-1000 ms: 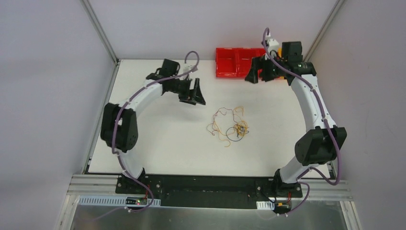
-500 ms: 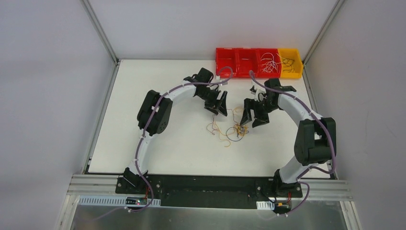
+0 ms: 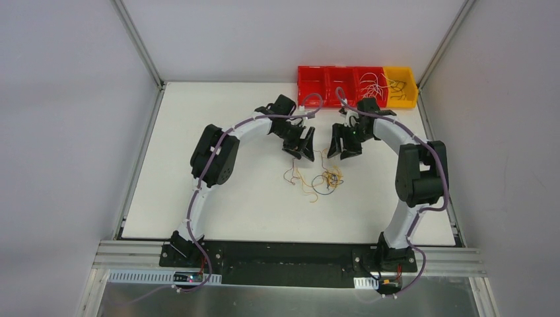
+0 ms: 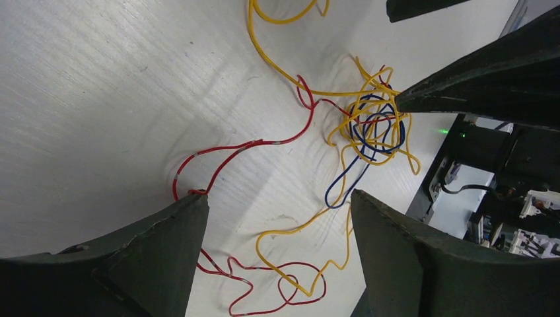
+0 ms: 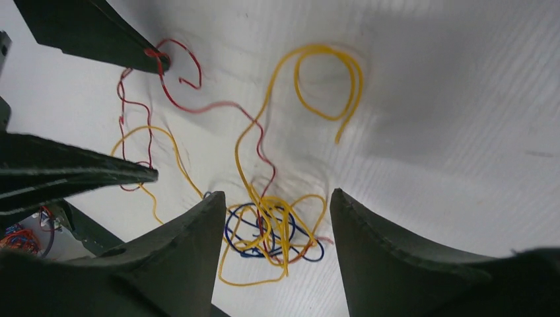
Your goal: Untangle the cables
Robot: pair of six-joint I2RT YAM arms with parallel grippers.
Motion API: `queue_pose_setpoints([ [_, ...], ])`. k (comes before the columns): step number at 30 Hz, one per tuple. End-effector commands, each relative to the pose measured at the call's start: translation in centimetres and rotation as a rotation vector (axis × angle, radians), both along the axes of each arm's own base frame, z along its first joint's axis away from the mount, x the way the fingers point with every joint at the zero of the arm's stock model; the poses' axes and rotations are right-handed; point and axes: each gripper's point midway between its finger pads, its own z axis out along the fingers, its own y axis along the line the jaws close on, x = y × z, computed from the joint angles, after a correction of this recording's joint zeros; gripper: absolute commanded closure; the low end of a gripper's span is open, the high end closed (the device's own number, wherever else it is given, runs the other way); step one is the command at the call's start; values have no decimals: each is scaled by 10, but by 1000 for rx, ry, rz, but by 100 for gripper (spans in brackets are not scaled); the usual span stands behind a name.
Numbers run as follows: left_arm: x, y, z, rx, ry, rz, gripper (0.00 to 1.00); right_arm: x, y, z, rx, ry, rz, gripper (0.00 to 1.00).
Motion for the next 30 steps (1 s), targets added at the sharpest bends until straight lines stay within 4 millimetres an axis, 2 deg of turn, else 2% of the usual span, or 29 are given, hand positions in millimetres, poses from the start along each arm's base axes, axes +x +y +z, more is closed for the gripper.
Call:
queue_pose_setpoints([
  [1, 1, 3, 13, -3, -42, 1, 18, 13, 15, -1, 17, -13, 55, 39],
  [9, 14, 44, 49, -31, -74, 85, 11, -7, 22, -7, 58, 34, 92, 45],
  [10, 14, 49, 53, -34, -80, 92, 10, -8, 23, -7, 55, 30, 97, 50],
  [12, 14, 57, 62, -41, -90, 105, 8, -7, 25, -7, 52, 24, 104, 67],
  [17, 15, 84, 83, -53, -109, 170, 2, -13, 36, -5, 46, 35, 157, 69],
  [18, 17, 93, 90, -63, -109, 193, 2, -14, 37, -7, 35, 31, 171, 72],
  [20, 17, 106, 103, -84, -123, 213, 2, -14, 37, -9, 8, 17, 188, 89],
  [21, 15, 112, 116, -98, -156, 214, 2, -14, 37, -9, 1, 16, 189, 98],
  [22, 13, 117, 124, -105, -190, 209, 1, -12, 37, -7, -2, 16, 185, 100],
  [24, 3, 125, 144, -114, -288, 184, 1, -8, 43, 10, 26, -7, 172, 100],
  [25, -4, 128, 152, -117, -337, 168, 1, -6, 48, 25, 60, -29, 159, 100],
  [27, -19, 133, 169, -141, -441, 145, 1, -2, 65, 63, 172, -81, 116, 100],
  [30, -52, 129, 177, -133, -616, 60, 1, 2, 94, 124, 368, -144, 43, 100],
])
